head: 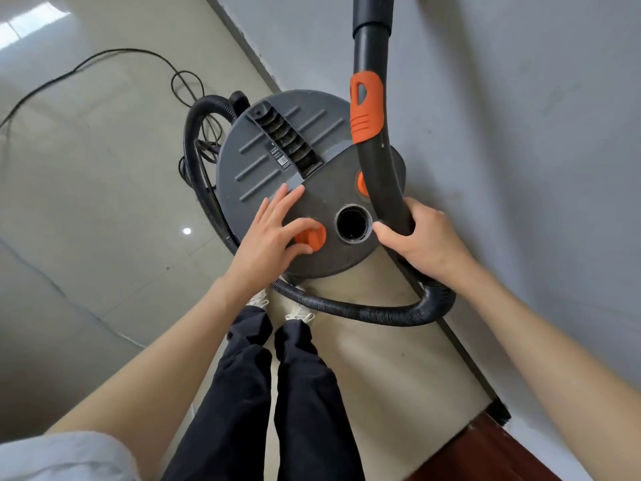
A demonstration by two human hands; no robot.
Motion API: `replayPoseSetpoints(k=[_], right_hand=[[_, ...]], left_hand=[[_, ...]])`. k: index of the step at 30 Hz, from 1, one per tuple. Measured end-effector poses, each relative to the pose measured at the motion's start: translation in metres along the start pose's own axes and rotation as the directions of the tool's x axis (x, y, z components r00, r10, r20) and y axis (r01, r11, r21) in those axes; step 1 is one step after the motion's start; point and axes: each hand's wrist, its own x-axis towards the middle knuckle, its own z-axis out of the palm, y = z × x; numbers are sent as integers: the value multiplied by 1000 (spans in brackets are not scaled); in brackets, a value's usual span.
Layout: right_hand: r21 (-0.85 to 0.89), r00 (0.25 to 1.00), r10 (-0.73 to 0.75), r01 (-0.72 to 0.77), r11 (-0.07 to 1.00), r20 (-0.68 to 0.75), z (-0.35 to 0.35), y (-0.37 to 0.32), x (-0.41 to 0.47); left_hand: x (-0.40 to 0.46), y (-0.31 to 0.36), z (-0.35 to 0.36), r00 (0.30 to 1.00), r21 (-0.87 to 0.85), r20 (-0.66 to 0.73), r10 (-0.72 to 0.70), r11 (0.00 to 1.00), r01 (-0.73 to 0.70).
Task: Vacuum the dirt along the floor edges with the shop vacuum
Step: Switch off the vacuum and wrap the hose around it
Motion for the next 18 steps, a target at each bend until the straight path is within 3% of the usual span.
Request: replayPoseSetpoints(k=[7, 18], right_hand=[[-48, 999, -5, 4, 999, -33, -12, 15, 12], [30, 1000, 2, -1, 1000, -29, -15, 14, 31]], left_hand=[[1, 0, 7, 999, -28, -37, -28, 999, 27], [0, 0, 12, 995, -88, -74, -65, 994, 59]])
